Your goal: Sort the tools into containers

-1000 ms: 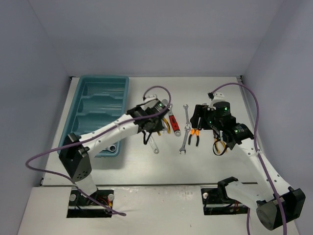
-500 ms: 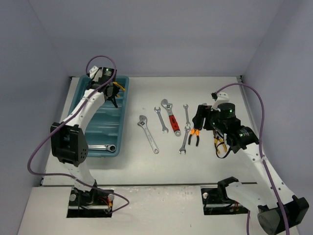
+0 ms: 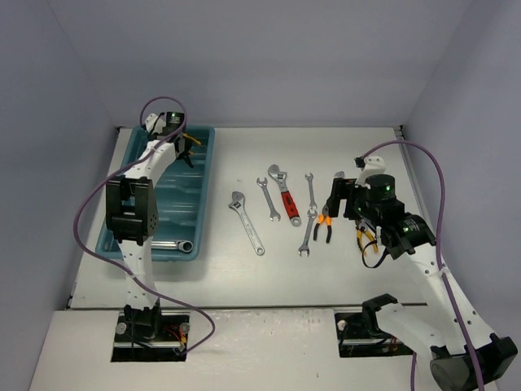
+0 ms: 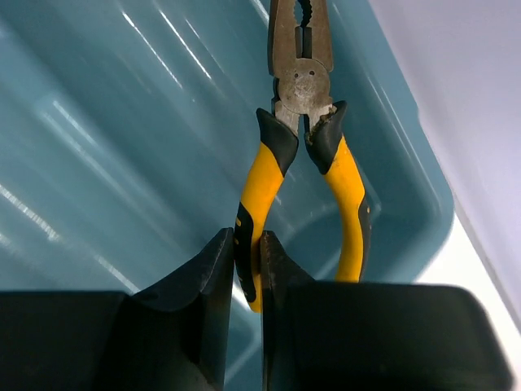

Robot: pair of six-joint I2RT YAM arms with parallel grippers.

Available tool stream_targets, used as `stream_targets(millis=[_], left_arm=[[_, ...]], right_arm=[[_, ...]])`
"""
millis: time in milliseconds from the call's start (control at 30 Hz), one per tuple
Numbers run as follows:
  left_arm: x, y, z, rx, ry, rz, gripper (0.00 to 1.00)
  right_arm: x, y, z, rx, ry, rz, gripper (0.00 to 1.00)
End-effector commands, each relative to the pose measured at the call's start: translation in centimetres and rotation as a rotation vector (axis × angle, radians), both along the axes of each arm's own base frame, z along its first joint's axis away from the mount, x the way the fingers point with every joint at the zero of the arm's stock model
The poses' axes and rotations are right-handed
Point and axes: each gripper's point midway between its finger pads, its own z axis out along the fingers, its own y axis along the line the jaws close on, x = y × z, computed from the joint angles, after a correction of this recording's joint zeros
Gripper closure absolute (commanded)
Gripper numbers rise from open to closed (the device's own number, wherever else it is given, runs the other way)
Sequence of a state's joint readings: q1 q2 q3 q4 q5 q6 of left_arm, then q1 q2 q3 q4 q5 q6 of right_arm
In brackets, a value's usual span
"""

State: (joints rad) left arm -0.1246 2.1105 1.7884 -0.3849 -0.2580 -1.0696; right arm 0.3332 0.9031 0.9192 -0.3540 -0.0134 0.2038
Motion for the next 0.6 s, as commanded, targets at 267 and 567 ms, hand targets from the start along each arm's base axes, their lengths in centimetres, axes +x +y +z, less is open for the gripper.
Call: stream_targets(millis=[267, 567], left_arm=[[3.6, 2.0, 8.1, -0.065, -0.262, 0.093, 0.48], [1.0, -2.0, 12.2, -0.049, -0.282, -0.104, 0.39]], right_arm=[[1.6, -0.8, 1.4, -0.031, -0.039, -0.048, 0.2], [2.5, -2.0, 1.1, -0.06, -0.028, -0.125, 0.2]])
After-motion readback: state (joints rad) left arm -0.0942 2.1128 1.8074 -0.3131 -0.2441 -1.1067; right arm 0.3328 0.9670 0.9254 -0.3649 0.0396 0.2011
